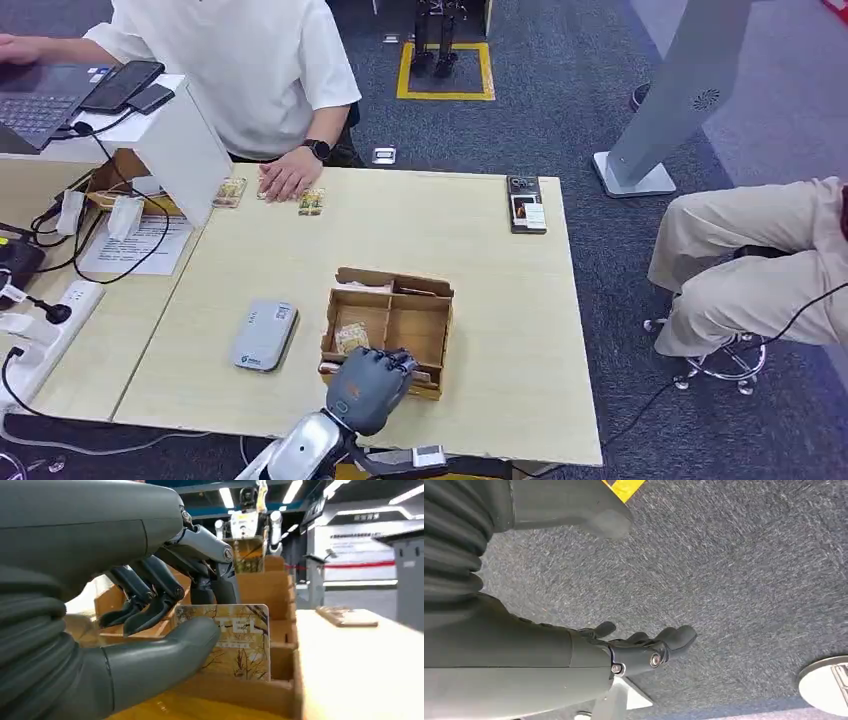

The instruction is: Pass the card to the sensor for recognition and then transmit it.

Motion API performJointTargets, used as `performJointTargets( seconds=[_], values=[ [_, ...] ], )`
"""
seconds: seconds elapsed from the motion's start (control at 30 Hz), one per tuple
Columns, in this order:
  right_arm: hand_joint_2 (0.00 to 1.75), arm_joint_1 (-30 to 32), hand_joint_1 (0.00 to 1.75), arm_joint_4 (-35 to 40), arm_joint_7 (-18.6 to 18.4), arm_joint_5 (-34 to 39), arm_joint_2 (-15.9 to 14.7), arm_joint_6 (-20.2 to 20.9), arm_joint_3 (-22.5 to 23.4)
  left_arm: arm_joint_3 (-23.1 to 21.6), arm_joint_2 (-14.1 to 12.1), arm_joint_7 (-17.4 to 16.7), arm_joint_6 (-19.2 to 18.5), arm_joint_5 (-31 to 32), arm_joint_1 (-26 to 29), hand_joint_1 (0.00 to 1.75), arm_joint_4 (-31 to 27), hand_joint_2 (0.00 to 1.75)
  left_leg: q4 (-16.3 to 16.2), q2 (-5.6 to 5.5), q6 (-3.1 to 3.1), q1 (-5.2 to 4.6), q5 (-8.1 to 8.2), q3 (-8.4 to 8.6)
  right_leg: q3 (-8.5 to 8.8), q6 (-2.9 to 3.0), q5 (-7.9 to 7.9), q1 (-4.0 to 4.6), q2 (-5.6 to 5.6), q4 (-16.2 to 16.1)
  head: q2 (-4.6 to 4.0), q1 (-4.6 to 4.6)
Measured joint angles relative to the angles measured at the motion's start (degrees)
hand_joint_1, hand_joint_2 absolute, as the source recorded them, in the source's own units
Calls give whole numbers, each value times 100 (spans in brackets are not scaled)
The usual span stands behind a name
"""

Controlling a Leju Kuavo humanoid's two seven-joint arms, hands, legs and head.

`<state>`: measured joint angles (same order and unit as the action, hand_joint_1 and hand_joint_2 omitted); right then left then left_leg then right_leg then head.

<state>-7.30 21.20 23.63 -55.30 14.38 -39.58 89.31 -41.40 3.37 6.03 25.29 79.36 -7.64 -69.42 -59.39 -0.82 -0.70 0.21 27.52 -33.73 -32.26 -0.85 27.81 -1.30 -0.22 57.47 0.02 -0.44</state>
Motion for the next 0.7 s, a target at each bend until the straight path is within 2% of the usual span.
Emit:
performJointTargets(
  seconds=[0.17, 0.23, 0.33, 0.43, 0.6, 0.7],
  values=[
    [175, -1, 0, -2, 15, -50, 0, 0, 0, 0, 50, 329, 715, -377, 121, 175, -323, 175, 0, -1, 0, 0, 0, -1, 0, 0, 0, 0, -1, 0, -2, 0],
    [175, 1, 0, -2, 17, -50, 0, 0, 0, 0, 96, 641, 1068, -833, 189, 175, -478, 175, 0, -1, 0, -1, 0, -1, 0, 0, 0, 0, -1, 0, 0, 2],
    [175, 1, 0, -2, 20, -35, 0, 0, 0, 22, 182, 1172, 1388, -1651, 301, 175, -700, 175, 0, -1, -1, -1, 1, -1, 0, 0, 0, -1, -2, 0, 0, 0],
    [175, 3, 0, 0, 24, -4, 0, 0, 0, 203, 310, 1619, 1438, -2085, 445, 175, -942, 175, 0, -1, -1, -1, 1, -1, 0, 0, 0, 0, -2, 0, -2, 2],
    [175, 2, 0, 0, 24, 2, 0, 0, 0, 347, 404, 1693, 1440, -2150, 554, 175, -1115, 175, 0, -1, -1, 0, 1, -1, 0, 0, 0, 0, -2, 0, -2, 0],
    [175, 3, 0, 0, 24, 11, 2, 0, 0, 509, 513, 2017, 1442, -2393, 648, 175, -1160, 175, 0, 0, -1, -1, 1, -1, 0, 0, 0, 0, -1, 0, -2, 0]
  ],
)
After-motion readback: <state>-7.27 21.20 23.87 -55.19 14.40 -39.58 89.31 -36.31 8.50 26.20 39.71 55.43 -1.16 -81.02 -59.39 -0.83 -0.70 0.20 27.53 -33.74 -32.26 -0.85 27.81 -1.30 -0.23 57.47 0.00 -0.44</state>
